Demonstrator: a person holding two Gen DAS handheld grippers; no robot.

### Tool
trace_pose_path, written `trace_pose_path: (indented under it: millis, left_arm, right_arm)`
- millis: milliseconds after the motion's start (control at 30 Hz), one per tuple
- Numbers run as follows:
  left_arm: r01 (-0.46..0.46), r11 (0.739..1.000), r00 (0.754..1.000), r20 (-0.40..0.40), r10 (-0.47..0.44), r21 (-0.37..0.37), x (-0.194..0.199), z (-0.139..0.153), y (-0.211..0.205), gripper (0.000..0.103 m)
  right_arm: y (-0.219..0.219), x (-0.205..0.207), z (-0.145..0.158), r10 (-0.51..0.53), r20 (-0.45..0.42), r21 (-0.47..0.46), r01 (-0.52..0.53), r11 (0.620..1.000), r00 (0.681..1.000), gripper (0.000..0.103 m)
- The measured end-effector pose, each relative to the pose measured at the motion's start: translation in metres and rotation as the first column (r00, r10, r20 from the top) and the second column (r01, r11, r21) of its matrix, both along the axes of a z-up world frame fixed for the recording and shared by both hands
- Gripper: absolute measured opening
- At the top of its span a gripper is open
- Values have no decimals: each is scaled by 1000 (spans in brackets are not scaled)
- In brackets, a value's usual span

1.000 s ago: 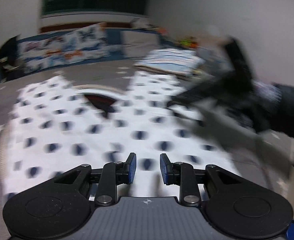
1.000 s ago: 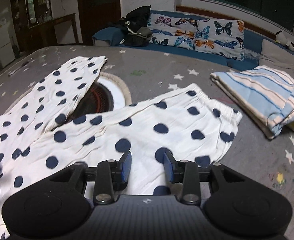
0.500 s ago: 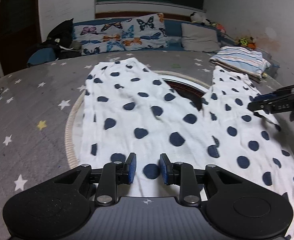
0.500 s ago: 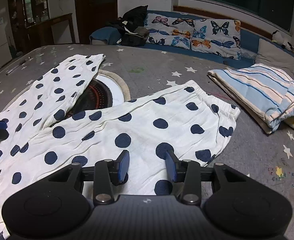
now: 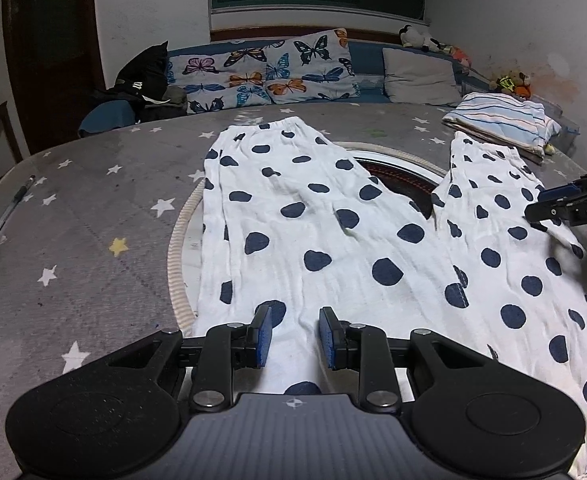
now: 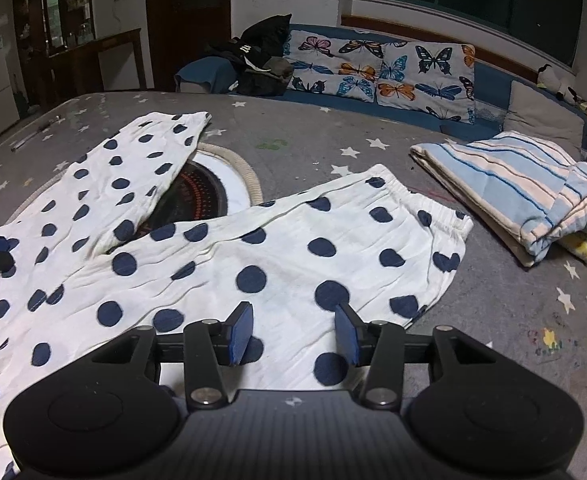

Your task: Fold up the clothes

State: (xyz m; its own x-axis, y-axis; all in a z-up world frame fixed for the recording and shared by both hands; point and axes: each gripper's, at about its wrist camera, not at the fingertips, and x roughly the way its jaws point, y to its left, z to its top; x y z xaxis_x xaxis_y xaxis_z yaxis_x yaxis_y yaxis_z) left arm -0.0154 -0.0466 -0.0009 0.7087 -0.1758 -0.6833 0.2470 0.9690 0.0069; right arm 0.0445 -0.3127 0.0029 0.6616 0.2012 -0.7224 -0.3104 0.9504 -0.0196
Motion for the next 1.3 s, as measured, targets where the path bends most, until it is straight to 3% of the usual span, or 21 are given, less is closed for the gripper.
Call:
trace_pose_path:
  millis: [400, 733, 1067, 1300]
  left_arm:
    - [-15, 999, 1000, 21, 14, 42, -10, 2, 3, 43]
    - [39, 999, 997, 60, -41, 36, -35, 18, -11, 65]
    - [221, 975, 970, 102, -220, 5, -83, 34, -53, 78]
    - [397, 918, 913, 100, -395, -9, -118, 37, -90, 78]
  right_arm:
    - [-4, -10, -2, -32, -3, 7, 32, 999, 999, 51]
    - [-8, -20, 1, -59, 1, 3, 59, 998, 998, 54]
    - [-19, -40, 11, -110, 32, 17, 109, 994, 993, 69]
    - [-27, -49, 12, -133, 39, 34, 132, 991, 990, 70]
